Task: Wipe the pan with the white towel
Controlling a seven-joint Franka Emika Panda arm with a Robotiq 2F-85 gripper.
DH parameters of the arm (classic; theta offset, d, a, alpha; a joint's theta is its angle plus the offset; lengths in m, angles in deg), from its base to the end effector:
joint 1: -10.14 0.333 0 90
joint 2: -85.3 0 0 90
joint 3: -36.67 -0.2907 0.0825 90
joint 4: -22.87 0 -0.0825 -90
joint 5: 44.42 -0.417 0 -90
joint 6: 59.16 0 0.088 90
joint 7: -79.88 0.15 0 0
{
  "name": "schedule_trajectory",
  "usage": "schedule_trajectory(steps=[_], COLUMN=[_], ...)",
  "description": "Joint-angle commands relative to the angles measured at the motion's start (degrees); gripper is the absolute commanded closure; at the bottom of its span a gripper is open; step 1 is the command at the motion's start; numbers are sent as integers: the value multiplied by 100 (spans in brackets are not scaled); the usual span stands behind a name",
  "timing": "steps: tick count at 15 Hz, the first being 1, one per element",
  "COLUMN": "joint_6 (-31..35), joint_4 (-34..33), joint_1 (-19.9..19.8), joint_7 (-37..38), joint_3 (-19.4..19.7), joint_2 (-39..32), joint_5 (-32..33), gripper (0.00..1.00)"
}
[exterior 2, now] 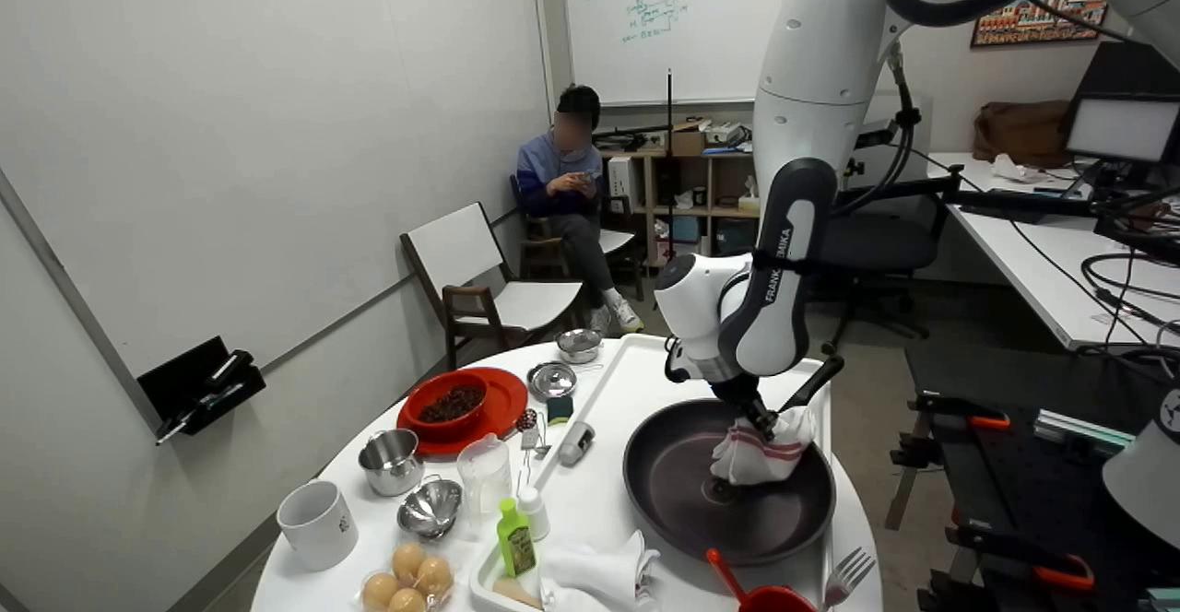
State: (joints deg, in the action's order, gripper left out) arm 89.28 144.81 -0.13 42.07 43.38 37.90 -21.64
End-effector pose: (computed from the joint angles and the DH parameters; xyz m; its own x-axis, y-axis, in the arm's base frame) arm 0.4334 -0.1542 -0.0937 0.6424 0.6514 -0.4037 0.6683 -0.7340 -0.1209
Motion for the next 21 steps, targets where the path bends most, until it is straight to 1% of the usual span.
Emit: schedule_trajectory(steps=[1,3,6,9,11,16,21], joint_6=[395,639,700,669,641,572,480], joint_4=[801,1104,1295,1300,1185,841,457], joint_1=[131,309,549,740,768,626,222], joint_7=[-4,67,111,208,243,271,292], joint_3=[-106,-93,-104,-53,-18,71,5], joint_2=[584,751,831,770,638,373,258], joint_5=[296,492,656,736,737,609,357], gripper=[91,91,91,91,91,91,91])
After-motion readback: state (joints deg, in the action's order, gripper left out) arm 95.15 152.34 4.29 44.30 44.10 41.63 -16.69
